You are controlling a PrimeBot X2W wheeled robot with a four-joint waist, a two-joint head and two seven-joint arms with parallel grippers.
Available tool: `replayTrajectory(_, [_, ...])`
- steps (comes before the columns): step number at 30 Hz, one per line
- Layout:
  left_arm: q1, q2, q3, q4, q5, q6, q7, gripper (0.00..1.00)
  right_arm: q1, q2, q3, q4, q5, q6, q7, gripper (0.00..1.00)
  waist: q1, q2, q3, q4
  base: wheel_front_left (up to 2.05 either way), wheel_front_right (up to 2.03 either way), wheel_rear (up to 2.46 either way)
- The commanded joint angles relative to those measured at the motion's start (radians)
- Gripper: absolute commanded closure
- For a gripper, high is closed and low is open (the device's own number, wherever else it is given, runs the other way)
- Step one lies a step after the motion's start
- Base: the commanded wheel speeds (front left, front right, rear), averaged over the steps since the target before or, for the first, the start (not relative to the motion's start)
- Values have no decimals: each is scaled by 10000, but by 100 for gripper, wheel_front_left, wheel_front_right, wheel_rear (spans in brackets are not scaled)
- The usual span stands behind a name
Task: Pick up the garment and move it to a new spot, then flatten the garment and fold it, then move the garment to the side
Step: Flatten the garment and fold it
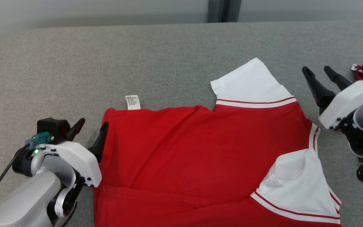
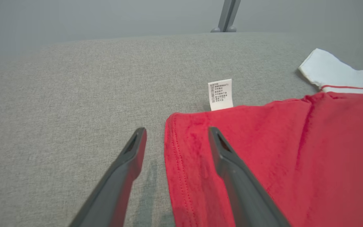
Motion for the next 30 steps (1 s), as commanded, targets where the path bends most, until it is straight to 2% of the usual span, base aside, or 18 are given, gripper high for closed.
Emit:
replayTrajectory(1, [-320,-112,-9,171,117,-138,-31,0,-484,-114,178,422,-35,2,-133,0,0,0,522,253,0,0,0])
replayTrajectory(8, [-1656,-899,-63,854,536,-638,-193,0,-3022,-506,1451,2830,257,2,-416,0,0,0,1669,928,0,0,0])
replayTrajectory(17, [-2436,-1538,-246,1526,796,-1114,-304,0,-4609,-582,2866,4888,628,2,-404,0,0,0,2178,1355,0,0,0])
replayTrajectory(30, [-2788,-1881,-536,2165,723,-1608,70,0,-5232,-579,4107,6141,1431,2,-271,0,0,0,2315,1362,0,0,0])
